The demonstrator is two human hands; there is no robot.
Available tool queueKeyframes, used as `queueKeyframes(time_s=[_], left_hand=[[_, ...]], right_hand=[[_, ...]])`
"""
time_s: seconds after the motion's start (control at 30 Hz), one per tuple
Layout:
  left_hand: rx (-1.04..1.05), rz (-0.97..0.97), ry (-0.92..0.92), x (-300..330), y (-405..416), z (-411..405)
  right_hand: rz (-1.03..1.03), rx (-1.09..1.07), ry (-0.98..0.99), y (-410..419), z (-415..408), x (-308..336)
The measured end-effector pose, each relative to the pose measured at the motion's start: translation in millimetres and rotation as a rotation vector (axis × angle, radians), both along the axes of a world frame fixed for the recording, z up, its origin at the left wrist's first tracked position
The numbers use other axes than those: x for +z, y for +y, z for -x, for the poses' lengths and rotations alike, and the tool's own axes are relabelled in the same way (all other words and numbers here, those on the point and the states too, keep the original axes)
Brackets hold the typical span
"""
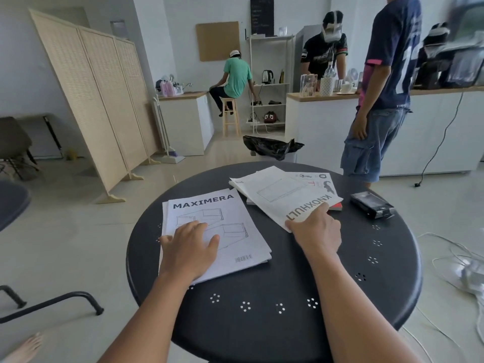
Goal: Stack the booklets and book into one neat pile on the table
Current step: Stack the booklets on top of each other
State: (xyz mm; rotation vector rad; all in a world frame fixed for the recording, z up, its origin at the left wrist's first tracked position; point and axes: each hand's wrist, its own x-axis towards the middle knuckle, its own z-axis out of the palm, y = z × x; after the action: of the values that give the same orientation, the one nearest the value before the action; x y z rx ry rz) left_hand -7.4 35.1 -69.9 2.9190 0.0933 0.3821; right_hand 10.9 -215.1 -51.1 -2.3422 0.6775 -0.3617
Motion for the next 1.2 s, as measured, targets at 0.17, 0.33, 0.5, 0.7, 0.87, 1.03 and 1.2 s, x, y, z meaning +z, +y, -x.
queueKeyframes(time_s=[0.17,0.33,0.5,0.7,0.87,1.03,1.2], left_hand=[[0.003,0.010,-0.003,-1.8,0.7,0.0],[0.008,0.010,-0.020,-2.3,1.6,-0.8],[0.011,0.017,-0.023,-2.0,1.2,-1.6],[0.006,0.017,-0.029,-2.5,1.7,-0.8],[-0.002,0.029,-0.035,-2.9,1.9,0.4],[-0.003,0.016,-0.037,-2.6,2.6,-0.9],[-0.003,0.018,-0.041,-3.4,2.5,-0.6]], right_hand=[[-0.108,-0.019,0.027,-5.1,-1.7,1.8],[-0.144,0.032,0.056,-17.8,-8.2,7.2],[-0.110,0.035,0.078,-32.6,-14.5,16.2],[-0.078,0.028,0.108,-35.9,-15.3,22.5],[-0.073,-0.012,0.168,-30.2,-21.4,22.0],[-0.164,-0.054,0.143,-31.9,-23.5,20.2],[-0.107,-0.052,0.079,-30.1,-17.6,15.0]])
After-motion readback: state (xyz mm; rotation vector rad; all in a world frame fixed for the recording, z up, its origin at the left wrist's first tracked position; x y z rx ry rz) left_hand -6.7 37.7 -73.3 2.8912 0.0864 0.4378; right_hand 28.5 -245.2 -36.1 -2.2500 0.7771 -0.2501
